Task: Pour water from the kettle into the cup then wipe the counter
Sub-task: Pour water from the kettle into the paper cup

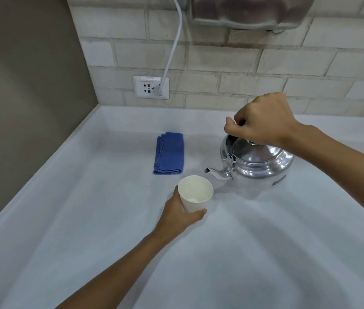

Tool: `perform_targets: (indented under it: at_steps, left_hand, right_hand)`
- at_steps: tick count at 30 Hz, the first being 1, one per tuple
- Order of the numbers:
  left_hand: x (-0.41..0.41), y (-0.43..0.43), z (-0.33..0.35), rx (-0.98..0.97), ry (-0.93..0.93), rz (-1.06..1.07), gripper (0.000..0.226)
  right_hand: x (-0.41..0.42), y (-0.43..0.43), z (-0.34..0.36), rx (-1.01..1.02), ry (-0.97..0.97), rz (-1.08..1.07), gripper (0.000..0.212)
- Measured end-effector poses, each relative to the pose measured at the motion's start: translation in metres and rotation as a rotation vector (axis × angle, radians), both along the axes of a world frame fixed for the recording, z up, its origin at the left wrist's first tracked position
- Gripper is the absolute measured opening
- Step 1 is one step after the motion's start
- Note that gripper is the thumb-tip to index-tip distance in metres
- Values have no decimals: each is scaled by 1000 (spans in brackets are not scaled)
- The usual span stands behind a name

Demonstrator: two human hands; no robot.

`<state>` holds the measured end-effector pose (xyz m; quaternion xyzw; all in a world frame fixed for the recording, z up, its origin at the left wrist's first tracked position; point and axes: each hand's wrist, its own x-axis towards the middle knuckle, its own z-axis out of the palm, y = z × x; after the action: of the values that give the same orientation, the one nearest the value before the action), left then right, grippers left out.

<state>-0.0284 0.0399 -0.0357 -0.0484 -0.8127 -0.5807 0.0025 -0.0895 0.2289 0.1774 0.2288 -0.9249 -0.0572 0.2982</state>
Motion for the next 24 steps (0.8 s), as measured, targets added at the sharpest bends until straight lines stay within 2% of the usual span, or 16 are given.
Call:
perform_targets:
  at_steps: [9,24]
  left_hand:
    - [-1,0,-2,16,6,-9,68]
    - [0,-1,-2,14,-4,-9,69]
  right_hand:
    - [14,-13,7,126,79,43,47]
    - [15,-18,11,212,161,90,44]
